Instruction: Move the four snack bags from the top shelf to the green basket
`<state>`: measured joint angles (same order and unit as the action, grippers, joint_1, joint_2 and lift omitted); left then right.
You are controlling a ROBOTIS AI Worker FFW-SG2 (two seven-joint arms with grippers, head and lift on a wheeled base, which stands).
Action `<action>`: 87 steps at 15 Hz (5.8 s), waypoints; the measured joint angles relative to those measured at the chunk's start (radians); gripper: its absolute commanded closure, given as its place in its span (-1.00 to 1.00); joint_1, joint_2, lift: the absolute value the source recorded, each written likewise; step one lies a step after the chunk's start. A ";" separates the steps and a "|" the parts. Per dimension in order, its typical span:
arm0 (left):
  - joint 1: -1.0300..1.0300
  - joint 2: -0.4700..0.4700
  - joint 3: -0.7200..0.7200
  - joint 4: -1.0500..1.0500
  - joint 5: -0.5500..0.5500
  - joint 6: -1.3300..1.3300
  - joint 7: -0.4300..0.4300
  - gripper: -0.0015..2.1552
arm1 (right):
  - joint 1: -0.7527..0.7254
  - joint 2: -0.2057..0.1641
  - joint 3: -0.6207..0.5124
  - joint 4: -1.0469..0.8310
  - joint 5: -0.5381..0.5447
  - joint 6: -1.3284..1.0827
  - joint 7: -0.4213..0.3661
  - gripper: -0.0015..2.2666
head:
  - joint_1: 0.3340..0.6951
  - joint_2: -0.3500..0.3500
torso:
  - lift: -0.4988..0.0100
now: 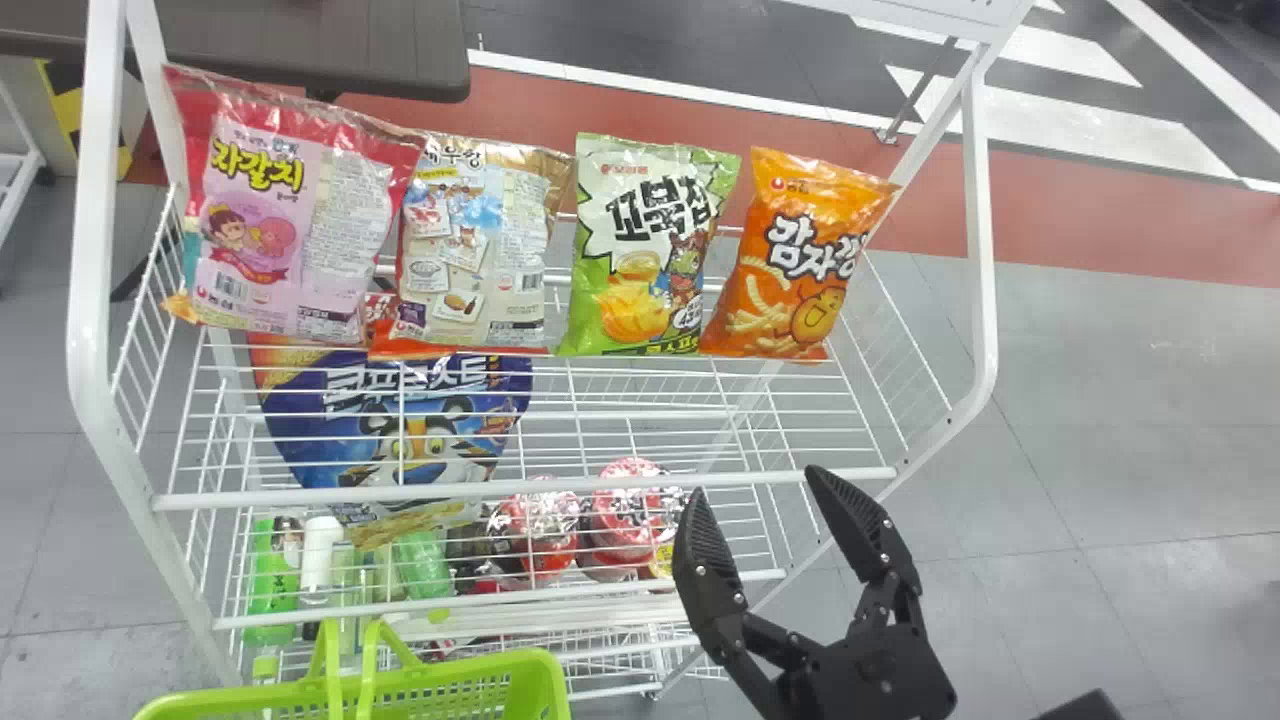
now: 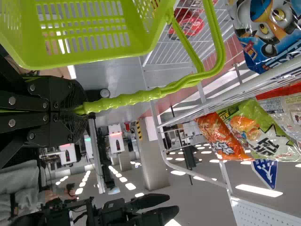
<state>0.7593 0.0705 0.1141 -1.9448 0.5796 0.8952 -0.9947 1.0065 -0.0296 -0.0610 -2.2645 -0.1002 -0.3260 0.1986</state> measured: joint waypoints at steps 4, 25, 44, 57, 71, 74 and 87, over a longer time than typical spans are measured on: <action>-0.006 0.006 -0.014 0.001 -0.004 0.000 -0.001 0.55 | -0.159 0.002 0.058 0.069 0.025 0.080 -0.028 -0.86 | 1.00 -1.00 | 0.96; -0.111 0.055 0.009 0.144 0.066 0.001 -0.056 0.55 | -1.146 0.026 0.483 0.768 0.154 0.516 0.018 0.64 | 1.00 0.52 | 0.96; -0.114 0.029 0.001 0.128 0.058 -0.002 -0.052 0.55 | -0.462 -0.140 0.156 -0.177 0.043 0.947 0.083 0.78 | 1.00 -0.24 | 0.96; -0.110 0.004 -0.007 0.116 0.045 -0.009 -0.052 0.55 | -0.201 -0.104 -0.168 -0.284 -0.244 1.614 0.296 0.78 | 1.00 -1.00 | 0.96; -0.111 0.011 -0.035 0.091 0.023 -0.006 -0.046 0.55 | -0.276 -0.087 0.141 -0.087 -0.019 1.562 0.298 0.77 | 1.00 -0.49 | 0.96; -0.112 0.011 -0.042 0.089 0.022 -0.006 -0.044 0.55 | -0.294 -0.086 0.127 -0.083 -0.037 1.566 0.295 -0.80 | 1.00 -0.54 | 0.96; -0.097 0.013 -0.058 0.076 0.016 -0.006 -0.045 0.54 | -0.341 -0.049 0.063 -0.065 0.027 1.103 0.192 -0.95 | 1.00 -0.77 | 0.96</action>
<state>0.6624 0.0838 0.0558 -1.8684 0.5958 0.8890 -1.0393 0.6651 -0.0785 0.0023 -2.3299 -0.0728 0.7773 0.3902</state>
